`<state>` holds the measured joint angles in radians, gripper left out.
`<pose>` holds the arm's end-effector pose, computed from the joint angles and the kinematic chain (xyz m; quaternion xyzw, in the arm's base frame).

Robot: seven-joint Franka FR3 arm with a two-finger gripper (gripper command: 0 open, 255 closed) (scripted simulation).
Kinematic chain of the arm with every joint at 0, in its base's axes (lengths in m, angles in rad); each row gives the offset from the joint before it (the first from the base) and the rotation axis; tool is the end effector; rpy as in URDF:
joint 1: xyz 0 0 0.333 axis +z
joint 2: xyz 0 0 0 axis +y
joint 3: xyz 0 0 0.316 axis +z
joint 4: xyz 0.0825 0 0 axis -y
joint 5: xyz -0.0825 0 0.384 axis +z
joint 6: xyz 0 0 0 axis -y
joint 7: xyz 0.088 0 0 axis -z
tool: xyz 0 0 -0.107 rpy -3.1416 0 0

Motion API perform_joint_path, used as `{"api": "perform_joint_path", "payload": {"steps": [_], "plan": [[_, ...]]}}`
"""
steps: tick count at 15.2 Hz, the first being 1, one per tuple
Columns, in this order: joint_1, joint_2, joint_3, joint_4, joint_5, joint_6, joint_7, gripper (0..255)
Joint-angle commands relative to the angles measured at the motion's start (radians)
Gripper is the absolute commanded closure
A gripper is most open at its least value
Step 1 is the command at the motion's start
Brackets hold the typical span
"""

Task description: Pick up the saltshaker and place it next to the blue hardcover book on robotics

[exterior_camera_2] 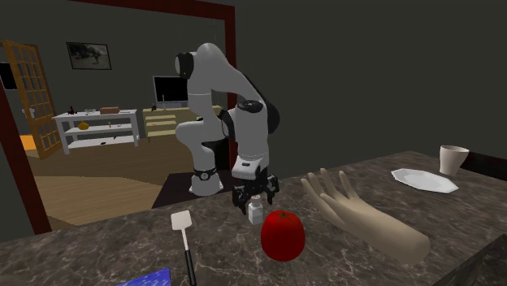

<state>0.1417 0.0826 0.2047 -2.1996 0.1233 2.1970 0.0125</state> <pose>0.4989 0.1842 0.3400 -0.9893 -0.1280 0.0514 0.0483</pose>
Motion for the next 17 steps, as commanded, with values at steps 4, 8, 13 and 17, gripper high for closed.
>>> {"api": "perform_joint_path", "payload": {"steps": [4,8,13,17], "plan": [[0.001,0.004,0.000,-0.002,0.000,0.007,0.001,0],[0.001,0.004,0.000,-0.002,0.000,0.007,0.001,255],[0.001,0.004,0.000,-0.002,0.000,0.007,0.001,255],[0.000,-0.004,0.000,0.003,0.000,-0.006,0.001,255]]}}
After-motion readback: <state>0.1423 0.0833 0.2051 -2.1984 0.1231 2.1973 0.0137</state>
